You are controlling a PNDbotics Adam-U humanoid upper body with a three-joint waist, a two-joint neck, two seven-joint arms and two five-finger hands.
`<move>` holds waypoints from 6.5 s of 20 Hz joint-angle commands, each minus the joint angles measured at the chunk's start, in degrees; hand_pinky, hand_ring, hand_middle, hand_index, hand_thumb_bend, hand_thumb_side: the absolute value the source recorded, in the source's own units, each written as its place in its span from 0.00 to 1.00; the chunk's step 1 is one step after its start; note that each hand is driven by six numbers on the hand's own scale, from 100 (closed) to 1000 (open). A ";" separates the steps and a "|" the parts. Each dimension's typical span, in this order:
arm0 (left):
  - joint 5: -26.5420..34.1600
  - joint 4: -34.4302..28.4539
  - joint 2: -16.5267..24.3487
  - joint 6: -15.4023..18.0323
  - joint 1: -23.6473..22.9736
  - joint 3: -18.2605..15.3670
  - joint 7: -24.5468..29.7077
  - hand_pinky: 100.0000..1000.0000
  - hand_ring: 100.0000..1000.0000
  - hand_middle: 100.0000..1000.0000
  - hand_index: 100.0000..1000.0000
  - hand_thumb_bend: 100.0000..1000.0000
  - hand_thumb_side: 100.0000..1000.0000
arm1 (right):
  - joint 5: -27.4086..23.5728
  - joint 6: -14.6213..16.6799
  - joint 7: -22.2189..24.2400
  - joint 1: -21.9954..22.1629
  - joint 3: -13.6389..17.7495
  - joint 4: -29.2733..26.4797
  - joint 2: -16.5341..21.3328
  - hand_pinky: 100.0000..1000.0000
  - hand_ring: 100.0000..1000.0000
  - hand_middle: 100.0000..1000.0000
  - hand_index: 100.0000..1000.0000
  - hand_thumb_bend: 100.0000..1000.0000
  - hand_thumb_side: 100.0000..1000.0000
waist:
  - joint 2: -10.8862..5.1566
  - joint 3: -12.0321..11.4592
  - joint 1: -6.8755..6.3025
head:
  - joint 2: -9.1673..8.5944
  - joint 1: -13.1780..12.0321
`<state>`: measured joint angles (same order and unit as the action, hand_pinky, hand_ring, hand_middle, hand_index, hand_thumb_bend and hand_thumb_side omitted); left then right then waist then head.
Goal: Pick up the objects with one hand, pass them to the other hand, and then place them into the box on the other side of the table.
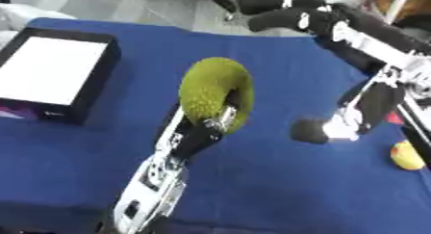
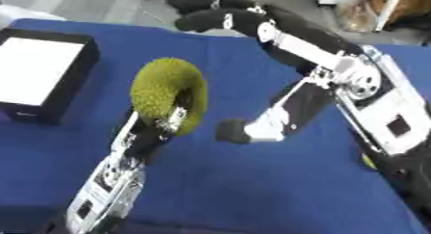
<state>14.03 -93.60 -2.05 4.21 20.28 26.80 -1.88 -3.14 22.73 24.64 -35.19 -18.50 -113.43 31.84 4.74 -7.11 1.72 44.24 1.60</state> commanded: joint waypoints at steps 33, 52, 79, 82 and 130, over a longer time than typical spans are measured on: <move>-54.56 31.11 32.41 -37.13 25.72 -17.86 -11.30 0.73 0.52 0.16 0.42 0.04 0.21 | -0.35 1.99 -2.71 10.29 3.06 -1.16 3.33 0.87 1.00 1.00 0.91 0.37 0.48 | -3.50 4.30 -3.21 | -0.13 -24.39; -70.01 51.34 32.76 -39.20 26.73 -23.98 3.54 0.96 0.97 0.94 1.00 1.00 0.76 | 0.93 0.53 -2.41 11.91 2.81 -1.16 2.93 0.87 1.00 1.00 0.91 0.36 0.49 | -3.40 5.14 -3.42 | -0.13 -23.25; -12.57 -20.96 18.83 -8.37 7.06 -16.09 -5.13 0.94 0.91 0.69 0.87 0.72 0.67 | 6.43 -6.91 -14.26 13.61 9.97 20.28 11.48 0.88 1.00 1.00 0.88 0.34 0.45 | -1.24 6.86 -1.29 | -0.13 -2.85; -10.44 -20.99 16.06 -6.12 5.54 -14.94 -3.06 0.94 0.91 0.68 0.87 0.71 0.67 | 7.37 -5.48 -13.30 10.43 9.86 31.30 12.40 0.89 1.00 1.00 0.89 0.34 0.44 | -1.28 6.16 -1.76 | -0.13 -2.26; -8.63 -20.99 8.66 -4.97 0.22 -10.14 4.47 0.94 0.90 0.66 0.86 0.67 0.71 | 29.99 -7.44 -36.28 0.09 11.45 66.62 7.58 0.40 0.76 0.78 0.39 0.00 0.00 | -0.84 1.62 -4.05 | -0.13 2.97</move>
<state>5.48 -113.48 6.63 -0.73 20.11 16.59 2.68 27.66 14.92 -10.84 -34.29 -7.15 -45.30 38.16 4.40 -5.53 -2.60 44.27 4.45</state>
